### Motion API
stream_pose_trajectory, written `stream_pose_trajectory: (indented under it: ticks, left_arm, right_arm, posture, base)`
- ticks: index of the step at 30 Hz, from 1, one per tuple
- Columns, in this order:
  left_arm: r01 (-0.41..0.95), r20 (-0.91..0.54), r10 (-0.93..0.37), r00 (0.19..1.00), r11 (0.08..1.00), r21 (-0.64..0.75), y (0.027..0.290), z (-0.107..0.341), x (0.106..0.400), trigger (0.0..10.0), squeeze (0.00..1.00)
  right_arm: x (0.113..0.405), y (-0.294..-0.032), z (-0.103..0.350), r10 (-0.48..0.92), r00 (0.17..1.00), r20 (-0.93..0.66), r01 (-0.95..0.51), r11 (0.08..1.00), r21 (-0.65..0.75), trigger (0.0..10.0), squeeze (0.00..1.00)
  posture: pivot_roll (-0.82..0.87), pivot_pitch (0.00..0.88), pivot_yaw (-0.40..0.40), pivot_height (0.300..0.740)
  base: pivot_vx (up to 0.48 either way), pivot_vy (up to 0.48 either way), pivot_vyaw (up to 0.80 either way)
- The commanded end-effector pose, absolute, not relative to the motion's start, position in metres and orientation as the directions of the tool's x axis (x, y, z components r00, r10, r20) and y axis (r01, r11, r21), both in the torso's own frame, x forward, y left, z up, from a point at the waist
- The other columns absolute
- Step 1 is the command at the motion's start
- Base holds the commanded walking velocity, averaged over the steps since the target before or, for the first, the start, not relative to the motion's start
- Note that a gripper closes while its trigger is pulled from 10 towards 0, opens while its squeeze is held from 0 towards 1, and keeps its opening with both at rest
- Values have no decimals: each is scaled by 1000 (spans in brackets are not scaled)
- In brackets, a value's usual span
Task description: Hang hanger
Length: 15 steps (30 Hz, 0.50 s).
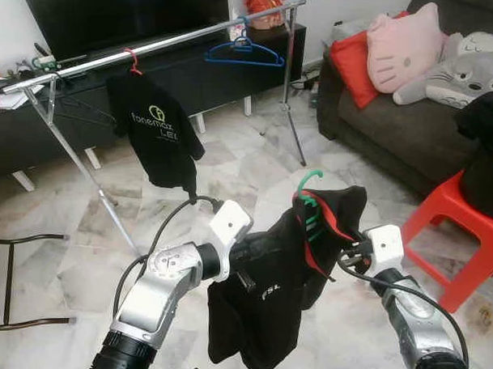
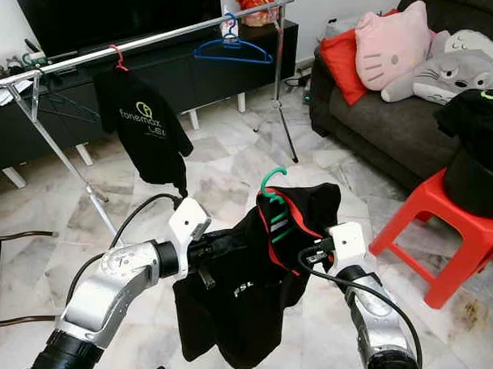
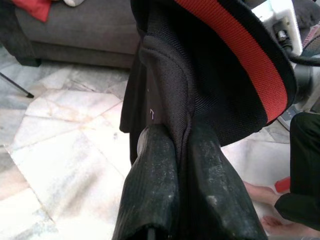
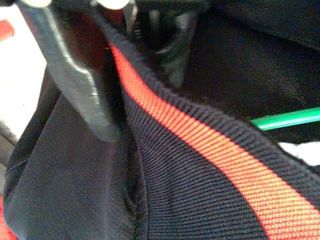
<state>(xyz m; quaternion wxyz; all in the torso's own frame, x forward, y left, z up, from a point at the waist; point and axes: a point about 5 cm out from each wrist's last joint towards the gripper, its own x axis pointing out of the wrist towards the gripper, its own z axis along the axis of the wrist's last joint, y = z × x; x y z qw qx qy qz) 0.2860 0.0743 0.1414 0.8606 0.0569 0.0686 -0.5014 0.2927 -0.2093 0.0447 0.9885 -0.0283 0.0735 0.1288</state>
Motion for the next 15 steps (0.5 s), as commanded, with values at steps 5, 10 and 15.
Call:
stream_pose_trajectory:
  ticks: [5, 10, 15]
  left_arm:
    - [884, -115, -876, 468, 463, 67, 73, 161, 283, 10000, 0]
    - [894, -113, -887, 448, 443, 68, 73, 165, 280, 10000, 0]
    - [899, -123, -890, 438, 433, 70, 73, 165, 278, 10000, 0]
  right_arm:
    - [294, -209, 44, 244, 957, -159, -255, 966, -48, 0, 0]
    - [294, -208, 43, 244, 956, -164, -255, 966, -48, 0, 0]
    - [295, -209, 43, 240, 957, -165, -252, 966, -53, 0, 0]
  posture:
    - [-108, 0, 44, 740]
    - [-106, 0, 43, 740]
    - [-107, 0, 43, 740]
  base:
    - [0, 0, 0]
    - [0, 0, 0]
    - [0, 0, 0]
